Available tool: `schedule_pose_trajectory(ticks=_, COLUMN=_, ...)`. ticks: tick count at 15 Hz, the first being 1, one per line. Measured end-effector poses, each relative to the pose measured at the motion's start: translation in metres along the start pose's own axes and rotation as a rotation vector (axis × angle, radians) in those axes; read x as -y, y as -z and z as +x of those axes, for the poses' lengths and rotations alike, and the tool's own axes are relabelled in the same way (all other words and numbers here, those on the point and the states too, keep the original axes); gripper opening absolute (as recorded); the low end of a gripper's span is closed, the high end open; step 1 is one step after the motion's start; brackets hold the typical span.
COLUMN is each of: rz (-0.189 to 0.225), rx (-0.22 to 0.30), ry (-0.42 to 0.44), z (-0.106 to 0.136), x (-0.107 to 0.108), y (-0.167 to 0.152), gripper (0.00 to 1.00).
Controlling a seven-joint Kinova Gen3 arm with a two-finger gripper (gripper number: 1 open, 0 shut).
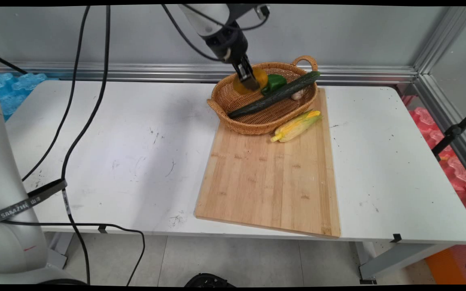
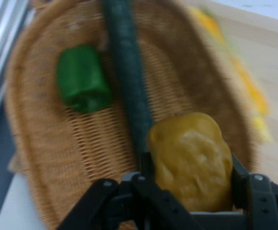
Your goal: Place the picked object in the vegetable basket
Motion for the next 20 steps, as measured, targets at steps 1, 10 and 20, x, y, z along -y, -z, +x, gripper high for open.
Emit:
schedule_pose_trajectory(ticks=1, rz=0.019, rx=-0.003, ry=0.031, z=-0.001, x=0.007, y=-0.003, gripper=0.0)
schedule_pose_trajectory(ticks=10, rz=0.095, rx=0.035, ry=0.201, z=-0.02, x=0.051, y=-0.08, gripper=0.0)
schedule_pose_trajectory(ticks=20, rz=0.079, rx=0.063, ry=0.286, z=-0.042, x=0.062, y=-0.148, gripper=0.0)
